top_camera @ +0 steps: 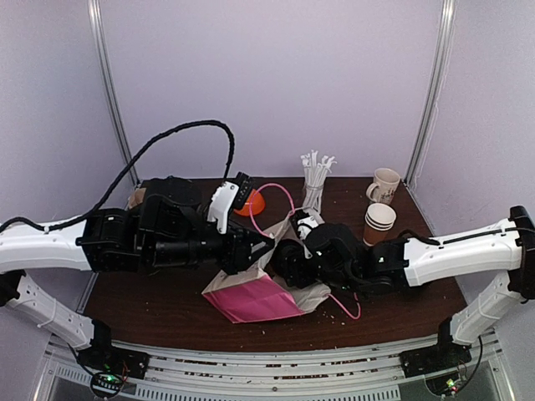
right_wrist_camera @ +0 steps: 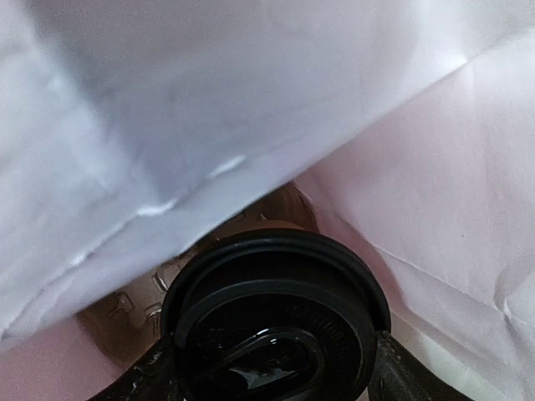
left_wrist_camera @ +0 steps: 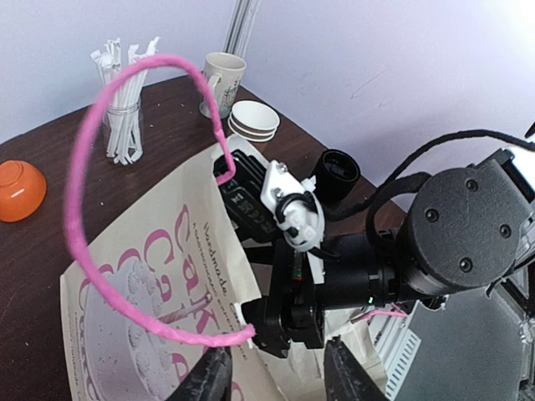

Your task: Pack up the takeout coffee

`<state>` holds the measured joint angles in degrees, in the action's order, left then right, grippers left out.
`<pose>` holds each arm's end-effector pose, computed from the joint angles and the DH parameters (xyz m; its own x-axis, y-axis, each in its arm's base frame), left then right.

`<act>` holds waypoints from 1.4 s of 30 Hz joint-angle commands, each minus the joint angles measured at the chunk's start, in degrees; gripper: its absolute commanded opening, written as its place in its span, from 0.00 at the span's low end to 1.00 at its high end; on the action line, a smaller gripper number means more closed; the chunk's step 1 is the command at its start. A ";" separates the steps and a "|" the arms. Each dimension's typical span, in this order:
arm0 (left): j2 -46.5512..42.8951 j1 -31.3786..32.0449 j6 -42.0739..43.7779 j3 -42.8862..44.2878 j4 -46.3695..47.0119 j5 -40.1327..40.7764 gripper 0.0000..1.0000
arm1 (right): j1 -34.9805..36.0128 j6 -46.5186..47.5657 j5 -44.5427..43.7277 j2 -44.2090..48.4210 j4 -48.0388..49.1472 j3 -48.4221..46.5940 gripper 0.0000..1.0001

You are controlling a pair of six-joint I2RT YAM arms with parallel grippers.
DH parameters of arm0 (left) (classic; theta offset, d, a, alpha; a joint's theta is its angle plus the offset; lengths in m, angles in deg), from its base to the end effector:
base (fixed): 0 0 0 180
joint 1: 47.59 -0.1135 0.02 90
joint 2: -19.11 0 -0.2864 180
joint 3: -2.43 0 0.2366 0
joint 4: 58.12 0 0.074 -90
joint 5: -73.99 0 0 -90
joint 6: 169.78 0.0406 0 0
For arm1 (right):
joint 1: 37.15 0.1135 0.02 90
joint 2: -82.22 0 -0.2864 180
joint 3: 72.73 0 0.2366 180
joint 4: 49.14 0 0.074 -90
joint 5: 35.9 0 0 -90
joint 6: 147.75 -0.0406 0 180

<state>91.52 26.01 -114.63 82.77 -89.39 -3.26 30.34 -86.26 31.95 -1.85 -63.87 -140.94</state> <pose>0.0854 -0.2585 0.3741 -0.5938 0.0435 -0.8035 0.6570 0.6027 -0.4529 0.1344 0.2843 0.2769 -0.5203 -0.1007 -0.8480 -0.5497 0.7995 0.2423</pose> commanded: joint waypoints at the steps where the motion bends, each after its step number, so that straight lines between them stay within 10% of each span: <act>1: -2.03 0.31 0.11 -1.36 2.96 -0.87 0.50 | -0.31 -0.68 1.77 -1.08 -2.72 -2.46 0.50; 5: -4.02 0.38 0.05 -2.36 1.98 -1.30 0.70 | -0.25 -0.85 2.12 -1.05 -3.51 -3.33 0.50; 17: -15.15 0.31 -0.48 -8.17 -0.47 8.18 0.81 | -0.48 -1.48 4.58 -2.28 -6.99 -7.89 0.50; 42: -4.12 -24.98 -12.78 -24.77 10.16 -2.15 0.66 | -8.13 -8.38 19.18 -9.11 -9.70 -14.80 0.49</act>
<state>84.70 2.53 -125.52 60.13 -86.00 -1.29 23.71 -92.58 48.01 -10.47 -72.92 -154.55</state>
